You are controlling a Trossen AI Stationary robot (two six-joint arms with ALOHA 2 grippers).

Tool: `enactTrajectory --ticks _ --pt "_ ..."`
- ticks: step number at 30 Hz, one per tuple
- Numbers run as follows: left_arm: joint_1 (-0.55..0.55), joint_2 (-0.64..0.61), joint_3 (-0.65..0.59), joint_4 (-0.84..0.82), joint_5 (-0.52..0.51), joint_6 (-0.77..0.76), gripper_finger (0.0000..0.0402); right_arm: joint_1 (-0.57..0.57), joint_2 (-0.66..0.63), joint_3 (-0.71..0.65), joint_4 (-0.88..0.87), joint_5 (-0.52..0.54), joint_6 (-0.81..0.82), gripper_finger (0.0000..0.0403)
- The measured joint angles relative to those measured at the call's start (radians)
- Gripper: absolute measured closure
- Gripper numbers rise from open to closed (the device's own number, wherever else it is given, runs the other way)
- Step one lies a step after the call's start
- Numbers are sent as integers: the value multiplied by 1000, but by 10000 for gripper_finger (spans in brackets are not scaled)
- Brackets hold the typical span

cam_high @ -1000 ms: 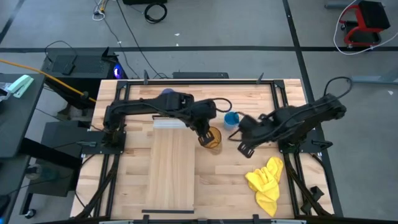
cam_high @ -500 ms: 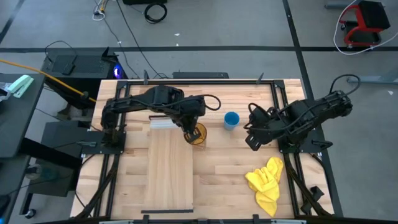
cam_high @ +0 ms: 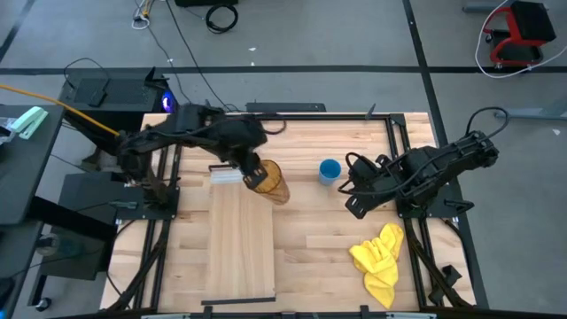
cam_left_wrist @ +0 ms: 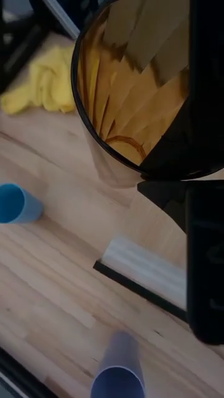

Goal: Stack small to large cups/mugs on shelf
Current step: Put the brown cup on the shelf

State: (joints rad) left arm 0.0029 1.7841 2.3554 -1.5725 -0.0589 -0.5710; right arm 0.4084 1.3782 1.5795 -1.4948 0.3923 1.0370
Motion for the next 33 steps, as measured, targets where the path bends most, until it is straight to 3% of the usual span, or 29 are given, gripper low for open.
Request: enactTrajectory --ticks 10,20,27,33 --pt "0 -101 -5 0 0 -54 389 0 4 0 0 0 0 280" --pt "0 -104 -16 4 0 -41 389 0 4 0 1 -1 8 280" --pt "12 -199 -231 -1 -1 -64 389 0 3 0 1 -1 8 280" --pt "24 -289 -342 1 -26 -152 389 0 3 0 3 -1 0 280"
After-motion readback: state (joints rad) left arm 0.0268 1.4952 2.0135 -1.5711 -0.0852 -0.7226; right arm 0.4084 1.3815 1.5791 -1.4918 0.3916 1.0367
